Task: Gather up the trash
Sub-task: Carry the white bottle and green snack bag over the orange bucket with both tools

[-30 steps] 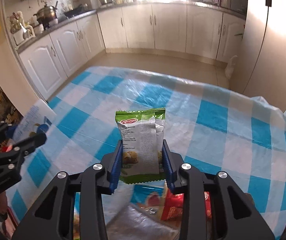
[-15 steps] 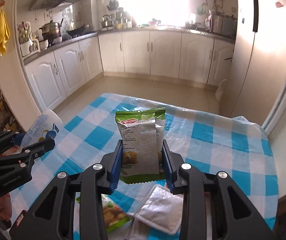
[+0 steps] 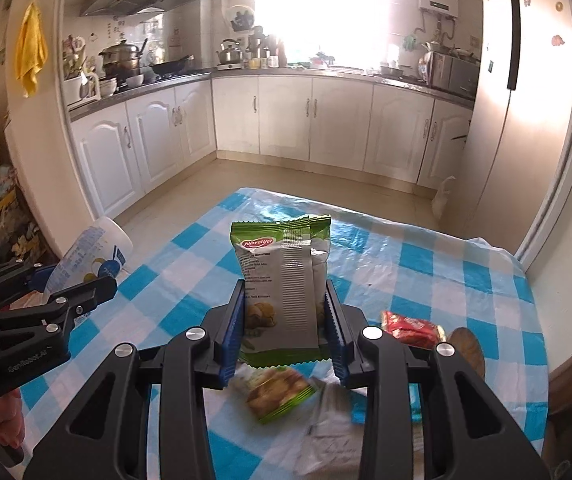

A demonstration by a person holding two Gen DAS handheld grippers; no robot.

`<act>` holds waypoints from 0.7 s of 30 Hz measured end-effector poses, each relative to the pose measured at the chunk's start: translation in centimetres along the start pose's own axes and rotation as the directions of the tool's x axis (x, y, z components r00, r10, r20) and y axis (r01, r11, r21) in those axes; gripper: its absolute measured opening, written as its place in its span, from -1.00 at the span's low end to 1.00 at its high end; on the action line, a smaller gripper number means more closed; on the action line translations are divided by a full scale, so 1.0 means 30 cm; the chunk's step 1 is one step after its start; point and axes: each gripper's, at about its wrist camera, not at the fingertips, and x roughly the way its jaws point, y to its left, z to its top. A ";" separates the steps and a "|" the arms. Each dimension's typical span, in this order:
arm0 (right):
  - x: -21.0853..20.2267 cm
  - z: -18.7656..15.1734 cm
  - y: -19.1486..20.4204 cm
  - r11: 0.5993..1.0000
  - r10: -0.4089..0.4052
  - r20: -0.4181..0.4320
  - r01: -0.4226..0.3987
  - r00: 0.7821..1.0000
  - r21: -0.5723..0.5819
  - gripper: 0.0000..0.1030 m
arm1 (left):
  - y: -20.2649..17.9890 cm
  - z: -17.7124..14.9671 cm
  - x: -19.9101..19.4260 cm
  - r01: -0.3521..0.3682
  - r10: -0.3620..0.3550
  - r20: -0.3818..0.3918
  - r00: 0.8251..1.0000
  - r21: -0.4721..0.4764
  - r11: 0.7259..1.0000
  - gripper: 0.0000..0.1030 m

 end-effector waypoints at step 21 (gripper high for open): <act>-0.055 -0.018 0.331 0.979 0.110 -0.014 -0.111 0.994 -0.172 -0.27 | 0.285 -0.144 -0.165 -0.117 0.119 0.002 0.993 -0.144 0.983 -0.16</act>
